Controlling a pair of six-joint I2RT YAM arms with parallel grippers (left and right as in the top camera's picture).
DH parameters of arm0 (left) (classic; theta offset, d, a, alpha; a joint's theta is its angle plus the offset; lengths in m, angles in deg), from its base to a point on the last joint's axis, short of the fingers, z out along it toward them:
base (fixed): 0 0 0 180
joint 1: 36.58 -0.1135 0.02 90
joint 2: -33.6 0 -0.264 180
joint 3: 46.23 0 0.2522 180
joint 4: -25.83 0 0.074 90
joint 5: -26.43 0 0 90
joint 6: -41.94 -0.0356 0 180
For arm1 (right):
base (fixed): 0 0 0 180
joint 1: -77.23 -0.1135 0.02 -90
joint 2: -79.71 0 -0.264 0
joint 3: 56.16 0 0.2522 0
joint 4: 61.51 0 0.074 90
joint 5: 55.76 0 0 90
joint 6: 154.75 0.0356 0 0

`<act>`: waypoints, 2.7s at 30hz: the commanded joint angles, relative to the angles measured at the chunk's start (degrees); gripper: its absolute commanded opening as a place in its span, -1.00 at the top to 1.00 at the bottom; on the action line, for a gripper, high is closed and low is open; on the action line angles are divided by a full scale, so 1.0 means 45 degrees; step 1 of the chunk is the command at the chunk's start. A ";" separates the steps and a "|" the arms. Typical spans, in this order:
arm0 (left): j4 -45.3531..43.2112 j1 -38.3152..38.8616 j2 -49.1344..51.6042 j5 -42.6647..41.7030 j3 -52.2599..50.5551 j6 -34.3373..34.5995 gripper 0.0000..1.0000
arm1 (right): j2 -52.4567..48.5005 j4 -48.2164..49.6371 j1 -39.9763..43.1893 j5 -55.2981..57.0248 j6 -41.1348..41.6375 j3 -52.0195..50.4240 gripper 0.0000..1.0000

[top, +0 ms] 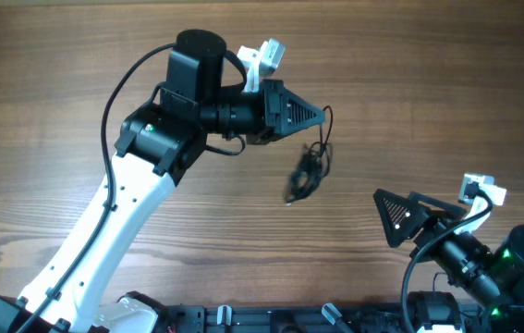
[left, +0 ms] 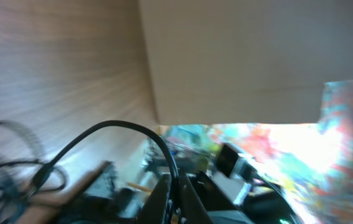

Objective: Untangle cables

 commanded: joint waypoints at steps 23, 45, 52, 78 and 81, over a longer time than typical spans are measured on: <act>-0.4435 0.0981 -0.0253 -0.1486 0.0141 0.8058 0.92 | -0.1593 0.0661 0.0039 -0.2161 -0.3235 0.0199 -0.98; -0.4430 0.0971 -0.0243 -0.0238 0.0136 0.7966 0.92 | -0.6591 0.0559 0.0029 -0.4658 -0.1491 0.0199 -0.64; -0.4381 0.0971 -0.0233 -0.0223 0.0136 0.7300 0.92 | -0.7179 0.0646 0.0024 -0.5100 -0.1428 0.0199 -0.29; -0.3745 0.0981 -0.0175 0.0568 0.0136 0.6965 0.92 | -0.7252 0.1894 0.0024 -0.4454 0.1656 0.0199 -0.23; -0.3745 0.0981 -0.0175 0.0578 0.0136 0.6965 0.92 | -0.7252 0.2001 0.0024 -0.4979 0.2132 0.0199 -0.23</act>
